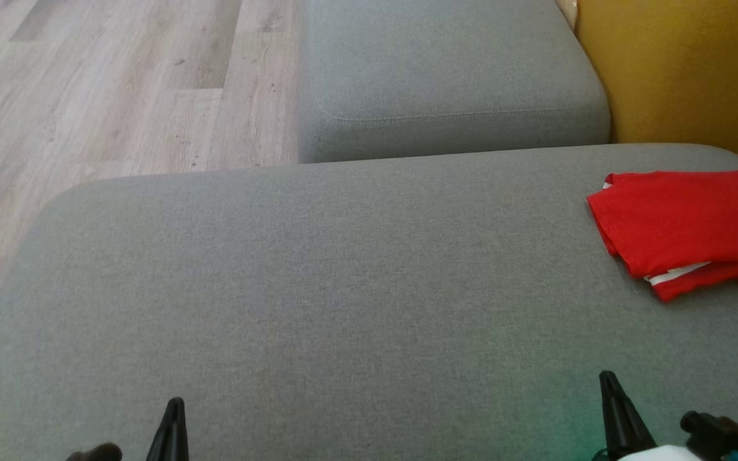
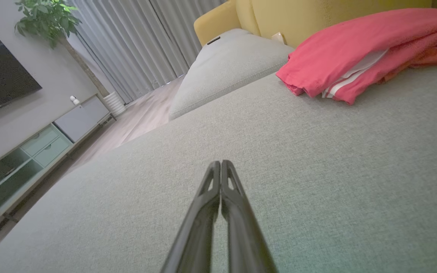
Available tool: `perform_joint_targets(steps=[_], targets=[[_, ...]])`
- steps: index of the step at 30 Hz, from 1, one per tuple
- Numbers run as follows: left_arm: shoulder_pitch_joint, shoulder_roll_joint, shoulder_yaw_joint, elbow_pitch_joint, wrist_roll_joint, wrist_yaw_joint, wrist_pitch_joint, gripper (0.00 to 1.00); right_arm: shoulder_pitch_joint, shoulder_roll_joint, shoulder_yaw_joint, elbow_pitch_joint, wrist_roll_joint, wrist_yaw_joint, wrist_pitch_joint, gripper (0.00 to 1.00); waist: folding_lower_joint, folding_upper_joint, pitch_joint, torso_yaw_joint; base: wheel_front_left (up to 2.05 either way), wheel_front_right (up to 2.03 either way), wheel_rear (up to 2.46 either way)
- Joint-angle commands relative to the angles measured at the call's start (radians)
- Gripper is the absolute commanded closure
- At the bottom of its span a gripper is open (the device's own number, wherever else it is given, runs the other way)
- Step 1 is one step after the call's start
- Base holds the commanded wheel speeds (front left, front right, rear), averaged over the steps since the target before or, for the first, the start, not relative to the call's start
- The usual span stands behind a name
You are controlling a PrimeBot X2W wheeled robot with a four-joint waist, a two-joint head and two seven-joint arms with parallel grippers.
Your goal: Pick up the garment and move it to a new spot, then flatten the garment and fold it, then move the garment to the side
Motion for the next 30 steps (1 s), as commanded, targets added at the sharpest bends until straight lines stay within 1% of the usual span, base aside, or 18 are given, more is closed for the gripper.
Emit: perform_joint_targets(steps=[1, 30], targets=[[-0.056, 0.013, 0.018, -0.025, -0.038, -0.006, 0.007, 1.00, -0.057, 0.000, -0.006, -0.037, 0.036, 0.002, 0.009, 1.00, 0.0000, 0.0000, 0.003, -0.001, 0.00, 0.00, 0.00], [-0.158, 0.020, 0.061, 0.016, -0.392, -0.053, 0.079, 1.00, -0.127, 0.004, -0.061, -0.047, 0.360, 0.004, 0.088, 1.00, 0.0000, 0.0000, 0.044, -0.011, 0.00, 0.00, 0.00]])
